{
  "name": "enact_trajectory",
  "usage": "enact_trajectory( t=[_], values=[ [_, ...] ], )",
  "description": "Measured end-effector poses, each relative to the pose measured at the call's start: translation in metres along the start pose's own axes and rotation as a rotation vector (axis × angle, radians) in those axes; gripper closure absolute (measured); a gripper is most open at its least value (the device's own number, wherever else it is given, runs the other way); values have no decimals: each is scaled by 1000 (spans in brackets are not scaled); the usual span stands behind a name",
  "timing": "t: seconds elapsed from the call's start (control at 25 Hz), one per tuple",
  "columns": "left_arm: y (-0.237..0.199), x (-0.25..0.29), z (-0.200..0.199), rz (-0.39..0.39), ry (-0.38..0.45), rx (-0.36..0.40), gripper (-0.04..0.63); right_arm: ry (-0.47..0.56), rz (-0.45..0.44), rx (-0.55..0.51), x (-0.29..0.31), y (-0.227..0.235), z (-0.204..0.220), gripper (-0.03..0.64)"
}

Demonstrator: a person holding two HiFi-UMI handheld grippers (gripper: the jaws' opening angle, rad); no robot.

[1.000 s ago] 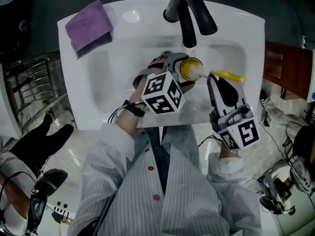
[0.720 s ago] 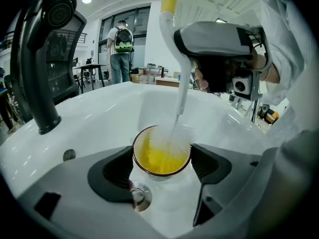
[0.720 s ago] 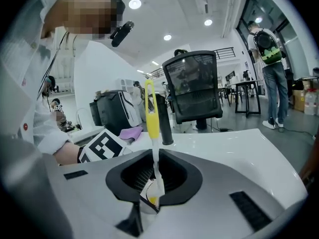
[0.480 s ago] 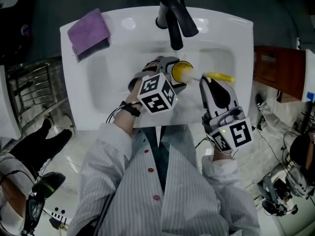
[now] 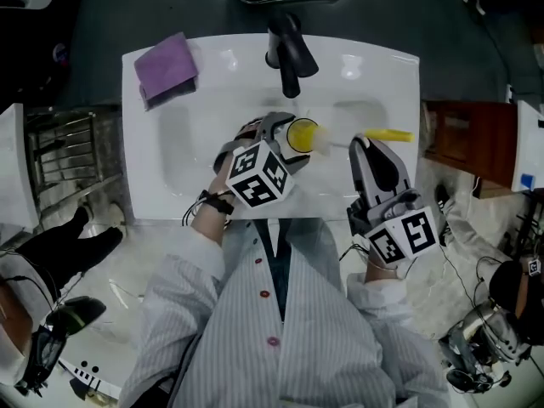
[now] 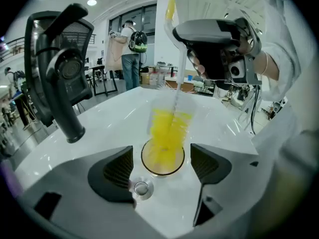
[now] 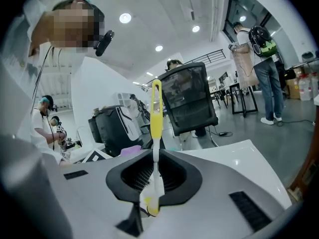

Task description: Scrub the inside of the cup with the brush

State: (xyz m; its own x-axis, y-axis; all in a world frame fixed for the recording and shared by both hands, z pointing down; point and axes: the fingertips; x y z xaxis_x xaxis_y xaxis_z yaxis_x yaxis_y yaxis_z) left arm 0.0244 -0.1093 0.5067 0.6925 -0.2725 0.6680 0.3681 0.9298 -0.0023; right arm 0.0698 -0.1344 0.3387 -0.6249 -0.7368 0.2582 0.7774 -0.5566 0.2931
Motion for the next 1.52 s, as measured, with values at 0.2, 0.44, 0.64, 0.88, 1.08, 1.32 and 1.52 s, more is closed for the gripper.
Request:
enact_trajectory(
  t=[0.2,0.44,0.64,0.88,1.08,1.32,1.52],
  values=[
    [-2,-33,-25,-60,74,-120,245,45,-20,2,-11,2,-30,561],
    [-13,-78,-76,-130,209,-210,289,123,-36,-9,-27,0,-74,560],
    [-24,-109,-117,-169,287,-205,342,198,-48,-23,-39,-3,-111,560],
    [-33,-153,-165,-180,444,-301,436,253,-84,-45,-45,-15,-148,560],
    [-38,-186,-190,-195,510,-336,530,282,-130,-57,-42,-30,-168,560],
    [-35,-210,-206,-195,568,-357,586,302,-160,-67,-41,-42,-180,560],
    [-30,-211,-204,-191,565,-355,586,283,-158,-68,-41,-43,-174,560]
  ],
)
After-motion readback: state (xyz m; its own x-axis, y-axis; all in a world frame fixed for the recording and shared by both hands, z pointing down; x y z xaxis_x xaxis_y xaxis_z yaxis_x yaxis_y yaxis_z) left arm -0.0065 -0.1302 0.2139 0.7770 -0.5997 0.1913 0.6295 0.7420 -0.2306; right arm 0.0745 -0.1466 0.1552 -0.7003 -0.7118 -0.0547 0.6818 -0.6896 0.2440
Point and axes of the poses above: the fingertips, and each gripper's own axes: x forward along the fingers, y to its right, z out of its underside, and after that the axes turned 3 degrees about -z, right-handed
